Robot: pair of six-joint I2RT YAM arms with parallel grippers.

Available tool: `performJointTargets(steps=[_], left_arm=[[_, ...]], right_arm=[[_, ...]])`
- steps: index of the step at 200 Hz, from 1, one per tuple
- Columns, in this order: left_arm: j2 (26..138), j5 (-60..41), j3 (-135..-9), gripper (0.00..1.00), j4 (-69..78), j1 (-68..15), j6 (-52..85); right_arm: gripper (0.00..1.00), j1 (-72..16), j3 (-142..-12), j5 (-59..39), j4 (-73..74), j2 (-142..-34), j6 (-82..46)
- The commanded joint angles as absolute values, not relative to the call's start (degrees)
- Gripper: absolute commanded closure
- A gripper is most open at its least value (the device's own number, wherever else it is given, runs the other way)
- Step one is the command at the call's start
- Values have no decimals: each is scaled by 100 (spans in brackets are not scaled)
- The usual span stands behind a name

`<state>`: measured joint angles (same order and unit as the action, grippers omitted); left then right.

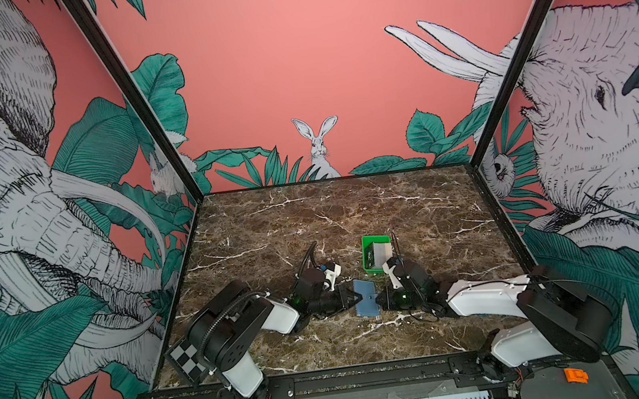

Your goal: Put the credit cards into the card holder

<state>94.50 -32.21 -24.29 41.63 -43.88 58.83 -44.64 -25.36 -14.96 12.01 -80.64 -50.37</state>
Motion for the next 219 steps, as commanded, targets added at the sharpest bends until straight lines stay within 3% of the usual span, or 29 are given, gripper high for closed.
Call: performJointTargets(steps=[1,46,113,219], left_arm=[[8815,-2996,-2457,90,3609,-4478,5651],[7702,-2290,-2449,91,1798,-4754,5237],[6688,-1741,-2353,91,542,-4874,5129],[6957,-1571,-2461,94,706,-5061,5336]], right_arm=[[89,-4537,-2400,-1308,709,-7895,-5036],[78,-4922,-2662,-660,-178,-7313,-5042],[74,-5364,-3182,-256,-1027,-6724,-5202],[68,-5556,-3996,-1028,-389,-8022,-5224]])
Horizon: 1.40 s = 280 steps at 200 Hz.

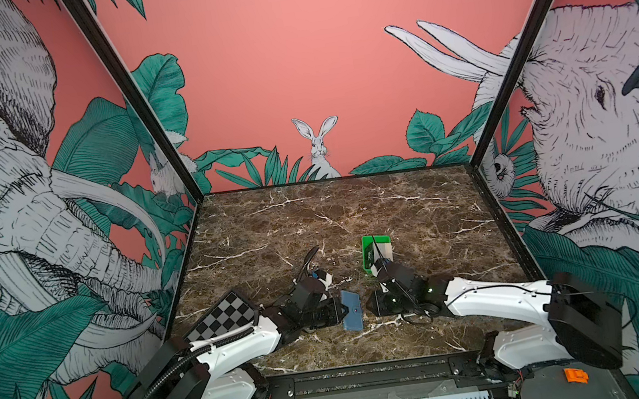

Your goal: Put the credit cards into the card holder

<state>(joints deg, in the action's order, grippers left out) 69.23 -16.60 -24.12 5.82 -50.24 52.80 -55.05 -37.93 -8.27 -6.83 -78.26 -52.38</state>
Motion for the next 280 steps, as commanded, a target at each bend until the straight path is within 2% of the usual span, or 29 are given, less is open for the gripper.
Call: performJointTargets(steps=[1,51,83,122,140,168,208,240,280], left_arm=[[6968,-1576,-2461,94,709,-5062,5344],[7028,-1600,-2524,95,748,-5089,5398],[7096,-1699,-2520,95,941,-5093,5474],[7054,-1662,-2496,95,970,-5089,5502],[7003,-1669,-2496,95,932,-5093,5494],[6953,-1646,-2473,95,889,-5089,5477],[6978,-1617,-2498,95,835,-5092,5438],[6980,-1617,-2497,94,859,-5094,5440],[7044,-1644,-2508,95,920,-5098,5449]], right_arm=[[68,-5555,-4002,-1032,-383,-8036,-5222],[63,-5629,-4175,-1179,-327,-8366,-5171],[54,-5671,-4208,-1205,-325,-8497,-5172],[53,-5703,-4295,-949,-809,-8606,-5172],[55,-5703,-4244,-803,-926,-8579,-5221],[64,-5696,-4245,-529,-1218,-8476,-5232],[68,-5701,-4219,-271,-1456,-8307,-5233],[77,-5700,-4186,-303,-1369,-8249,-5183],[81,-5700,-4175,-412,-1152,-8245,-5136]])
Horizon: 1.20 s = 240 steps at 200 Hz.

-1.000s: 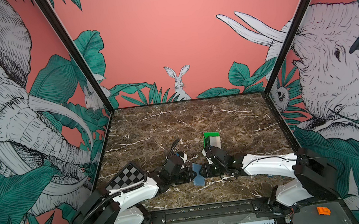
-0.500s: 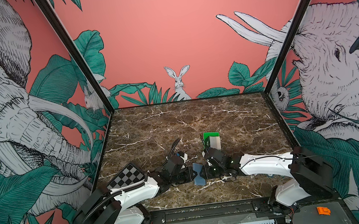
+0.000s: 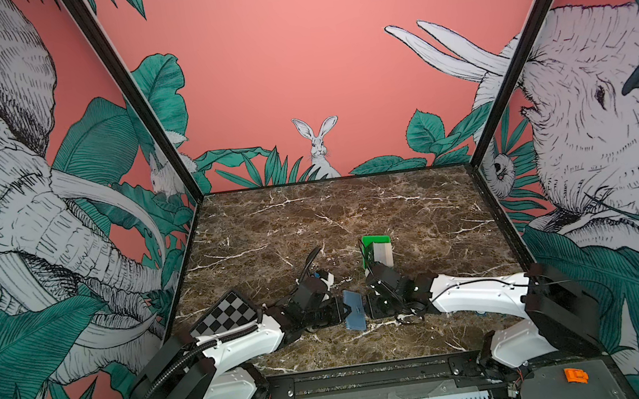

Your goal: Put the credit cards into the card holder

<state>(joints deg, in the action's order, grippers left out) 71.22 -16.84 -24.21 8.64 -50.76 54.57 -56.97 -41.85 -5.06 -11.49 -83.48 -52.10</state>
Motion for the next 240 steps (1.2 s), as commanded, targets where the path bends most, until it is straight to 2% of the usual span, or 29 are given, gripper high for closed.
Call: performJointTargets(steps=[1,35,87,169,200,240], left_arm=[[7046,-1644,-2507,95,917,-5098,5449],[7088,-1646,-2527,95,935,-5098,5447],[7120,-1661,-2543,95,998,-5102,5462],[7102,-1661,-2520,95,1046,-5115,5479],[7116,-1669,-2532,95,1046,-5115,5467],[7154,-1680,-2541,95,1112,-5141,5480]], right_arm=[[81,-5698,-4175,-408,-1152,-8244,-5134],[82,-5704,-4105,-545,-891,-8197,-5113],[72,-5706,-4191,-883,-488,-8243,-5011],[66,-5769,-4462,-918,-665,-8679,-4960],[76,-5774,-4525,-437,-1215,-8710,-5081],[83,-5767,-4612,-247,-1409,-8664,-5020]])
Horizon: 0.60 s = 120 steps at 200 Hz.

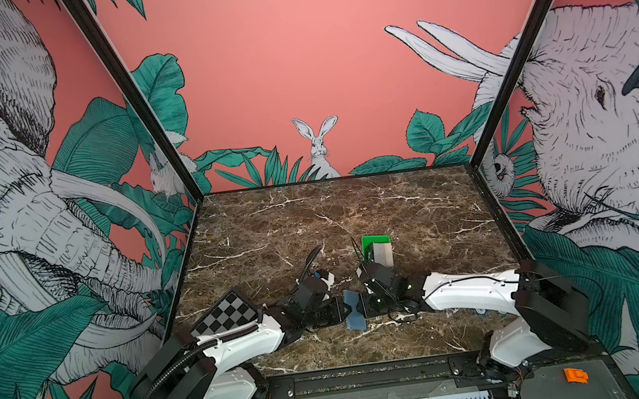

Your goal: Put the credit cards into the card holder

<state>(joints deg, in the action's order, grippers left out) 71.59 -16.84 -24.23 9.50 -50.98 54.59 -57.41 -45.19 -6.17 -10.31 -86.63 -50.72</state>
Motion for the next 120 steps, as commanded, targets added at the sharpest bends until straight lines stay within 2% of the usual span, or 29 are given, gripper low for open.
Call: performJointTargets(steps=[1,120], left_arm=[[7159,-1679,-2540,95,1110,-5142,5482],[7162,-1627,-2539,95,1106,-5180,5516]], right_arm=[[83,-5766,-4617,-242,-1412,-8665,-5019],[98,-5822,-4633,-197,-1518,-8653,-5049]])
